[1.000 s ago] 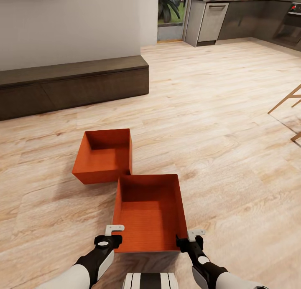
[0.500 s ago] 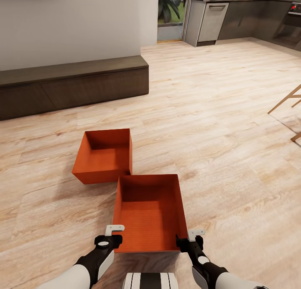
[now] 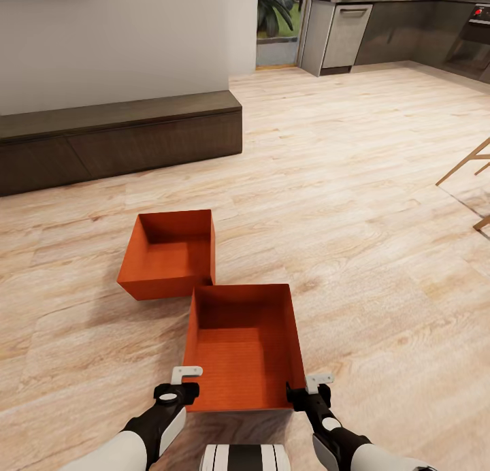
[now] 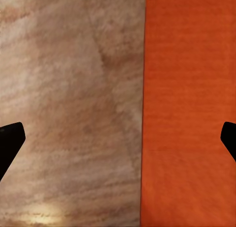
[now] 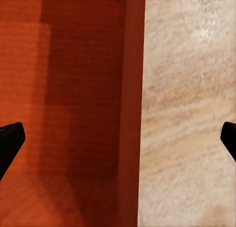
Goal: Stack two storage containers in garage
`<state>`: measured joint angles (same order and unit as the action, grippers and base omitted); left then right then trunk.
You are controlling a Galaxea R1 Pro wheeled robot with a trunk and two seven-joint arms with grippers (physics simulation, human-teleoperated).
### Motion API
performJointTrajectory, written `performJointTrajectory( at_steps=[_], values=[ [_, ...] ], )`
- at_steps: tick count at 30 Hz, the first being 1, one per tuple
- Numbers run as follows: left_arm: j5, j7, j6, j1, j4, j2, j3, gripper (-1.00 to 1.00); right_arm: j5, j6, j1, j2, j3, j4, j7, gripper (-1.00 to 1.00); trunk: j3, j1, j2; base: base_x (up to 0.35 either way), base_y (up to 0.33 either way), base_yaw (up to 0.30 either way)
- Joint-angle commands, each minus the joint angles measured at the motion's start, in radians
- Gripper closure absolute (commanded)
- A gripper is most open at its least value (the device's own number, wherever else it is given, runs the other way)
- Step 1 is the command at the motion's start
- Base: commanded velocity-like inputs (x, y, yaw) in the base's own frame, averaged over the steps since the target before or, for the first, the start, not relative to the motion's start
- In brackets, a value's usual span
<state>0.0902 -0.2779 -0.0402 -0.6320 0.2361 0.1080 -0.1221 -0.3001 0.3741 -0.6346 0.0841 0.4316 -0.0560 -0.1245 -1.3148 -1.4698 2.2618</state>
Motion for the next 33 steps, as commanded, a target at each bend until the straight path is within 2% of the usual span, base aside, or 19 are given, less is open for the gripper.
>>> performJointTrajectory(
  at_steps=[1, 23, 24, 33],
  values=[
    [0.012, -0.006, -0.004, 0.0, 0.002, 0.0, -0.008, -1.0, -0.007, 0.003, 0.0, 0.0, 0.009, 0.001, -0.004, -1.0, -0.001, 0.0, 0.0, 0.0, 0.0, 0.0],
    [0.015, -0.006, 0.023, 0.0, 0.004, 0.001, -0.006, -1.0, -0.007, 0.003, 0.0, 0.0, 0.009, 0.001, -0.004, -1.0, -0.001, 0.0, 0.0, 0.0, 0.0, 0.0],
    [0.016, -0.006, 0.023, 0.0, 0.004, 0.001, -0.006, 1.0, -0.007, 0.004, 0.0, 0.0, 0.009, 0.001, -0.004, 1.0, -0.001, 0.0, 0.0, 0.0, 0.0, 0.0],
    [0.014, -0.004, 0.023, 0.0, 0.012, 0.001, -0.006, 1.0, -0.007, 0.009, -0.001, 0.0, 0.009, 0.001, -0.004, 1.0, -0.001, 0.0, 0.0, 0.0, 0.0, 0.0]
  ],
)
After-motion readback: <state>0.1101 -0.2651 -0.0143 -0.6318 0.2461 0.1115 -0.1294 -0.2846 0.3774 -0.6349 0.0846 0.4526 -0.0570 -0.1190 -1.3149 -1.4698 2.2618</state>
